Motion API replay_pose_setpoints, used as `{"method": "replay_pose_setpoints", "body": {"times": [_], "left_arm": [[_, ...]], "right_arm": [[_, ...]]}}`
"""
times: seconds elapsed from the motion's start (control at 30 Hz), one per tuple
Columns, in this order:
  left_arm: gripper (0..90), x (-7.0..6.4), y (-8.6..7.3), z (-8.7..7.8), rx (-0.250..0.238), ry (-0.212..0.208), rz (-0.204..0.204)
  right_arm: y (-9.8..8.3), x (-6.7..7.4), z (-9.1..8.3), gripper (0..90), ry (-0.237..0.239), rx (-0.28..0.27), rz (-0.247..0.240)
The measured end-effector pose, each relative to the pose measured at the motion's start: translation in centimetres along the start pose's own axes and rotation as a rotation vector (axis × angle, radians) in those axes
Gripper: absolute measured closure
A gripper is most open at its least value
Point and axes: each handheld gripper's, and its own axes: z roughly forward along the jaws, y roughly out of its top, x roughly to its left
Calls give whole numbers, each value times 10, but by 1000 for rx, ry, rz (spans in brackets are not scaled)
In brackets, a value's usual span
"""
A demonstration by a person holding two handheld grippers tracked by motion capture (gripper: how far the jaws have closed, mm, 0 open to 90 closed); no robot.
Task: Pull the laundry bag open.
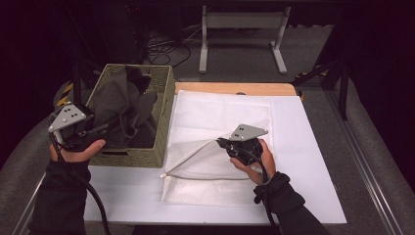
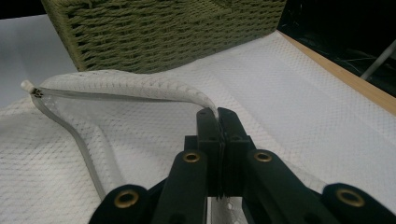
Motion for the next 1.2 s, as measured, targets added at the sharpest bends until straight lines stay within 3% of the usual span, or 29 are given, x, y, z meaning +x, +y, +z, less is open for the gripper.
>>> {"method": "replay_pose_setpoints", "body": {"times": [0.33, 0.43, 0.63, 0.83, 1.07, 1.2], "left_arm": [[619, -22, 9, -26, -80, -58, -1], [621, -31, 14, -36, -97, -73, 20], [623, -49, 20, -57, -136, -140, 32], [624, -72, 12, -65, -136, -201, 57], [626, -102, 4, -71, -123, -305, 76], [627, -117, 7, -75, -120, -338, 124]], "right_arm": [[1, -5, 1, 893, -13, -7, 19], [1, -7, 0, 893, -20, -11, 27], [2, -8, 1, 893, -26, -16, 30], [1, -8, 3, 893, -27, -12, 33], [2, -8, 6, 893, -32, -6, 31], [1, -10, 8, 893, -37, -3, 37]]}}
